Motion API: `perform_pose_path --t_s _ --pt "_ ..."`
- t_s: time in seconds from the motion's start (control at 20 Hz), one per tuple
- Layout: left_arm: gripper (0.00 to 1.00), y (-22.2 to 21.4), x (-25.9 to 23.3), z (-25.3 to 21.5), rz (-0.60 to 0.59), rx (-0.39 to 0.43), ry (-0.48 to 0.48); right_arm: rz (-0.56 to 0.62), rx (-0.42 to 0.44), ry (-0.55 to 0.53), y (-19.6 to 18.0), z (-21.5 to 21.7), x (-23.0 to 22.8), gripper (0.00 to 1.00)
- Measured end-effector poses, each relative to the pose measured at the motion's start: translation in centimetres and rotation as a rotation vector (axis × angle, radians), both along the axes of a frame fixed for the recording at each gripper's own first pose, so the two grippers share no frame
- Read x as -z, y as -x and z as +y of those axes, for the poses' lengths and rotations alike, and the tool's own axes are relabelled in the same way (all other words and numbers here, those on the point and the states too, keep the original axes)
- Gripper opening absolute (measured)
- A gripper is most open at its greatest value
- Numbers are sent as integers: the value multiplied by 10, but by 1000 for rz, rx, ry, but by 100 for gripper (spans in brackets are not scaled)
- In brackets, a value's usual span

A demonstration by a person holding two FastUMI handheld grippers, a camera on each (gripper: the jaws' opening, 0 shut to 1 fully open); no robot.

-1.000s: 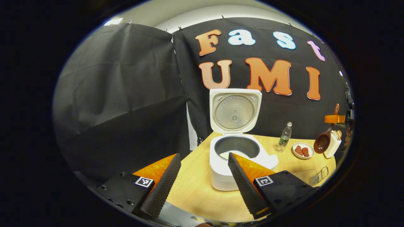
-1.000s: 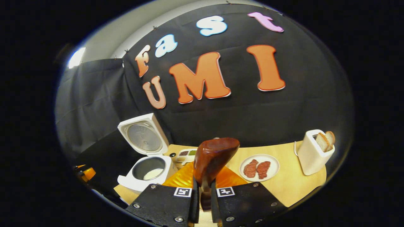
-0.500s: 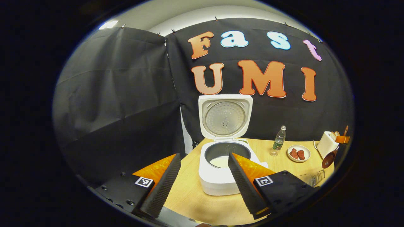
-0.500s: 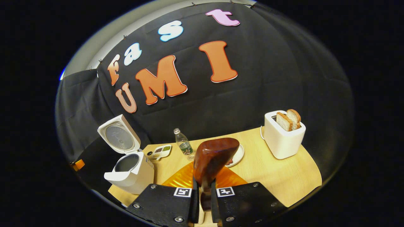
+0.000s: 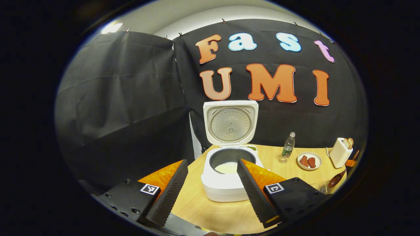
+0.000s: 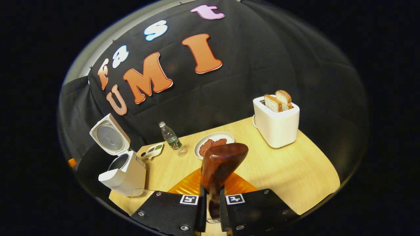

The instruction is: Close the left gripper, press the button to open the rice cooker; take a wooden spoon from the chopstick holder with the right hand, scoop a spoonful of rice and pour it into the rice cooker, then put the wooden spoon back into the chopstick holder.

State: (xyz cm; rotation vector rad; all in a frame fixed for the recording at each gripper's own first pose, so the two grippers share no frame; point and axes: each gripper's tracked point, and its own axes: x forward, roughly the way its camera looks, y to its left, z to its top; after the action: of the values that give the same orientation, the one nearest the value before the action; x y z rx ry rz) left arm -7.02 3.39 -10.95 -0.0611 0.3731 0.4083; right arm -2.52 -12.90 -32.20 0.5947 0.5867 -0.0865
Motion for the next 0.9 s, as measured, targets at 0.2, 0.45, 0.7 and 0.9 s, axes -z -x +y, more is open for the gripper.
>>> perform_pose_path --t_s 0.2,0.45,0.7,0.9 --pt "100 14 -2 -12 14 -26 -4 29 -24 -65 5 11 25 18" --pt "100 25 0 -15 27 -77 65 53 -65 -142 12 22 38 27" --pt "100 -4 -19 -7 1 -34 18 117 -17 -124 19 1 46 53" --pt "100 -52 -44 14 -67 9 39 107 85 -67 17 -28 17 78"
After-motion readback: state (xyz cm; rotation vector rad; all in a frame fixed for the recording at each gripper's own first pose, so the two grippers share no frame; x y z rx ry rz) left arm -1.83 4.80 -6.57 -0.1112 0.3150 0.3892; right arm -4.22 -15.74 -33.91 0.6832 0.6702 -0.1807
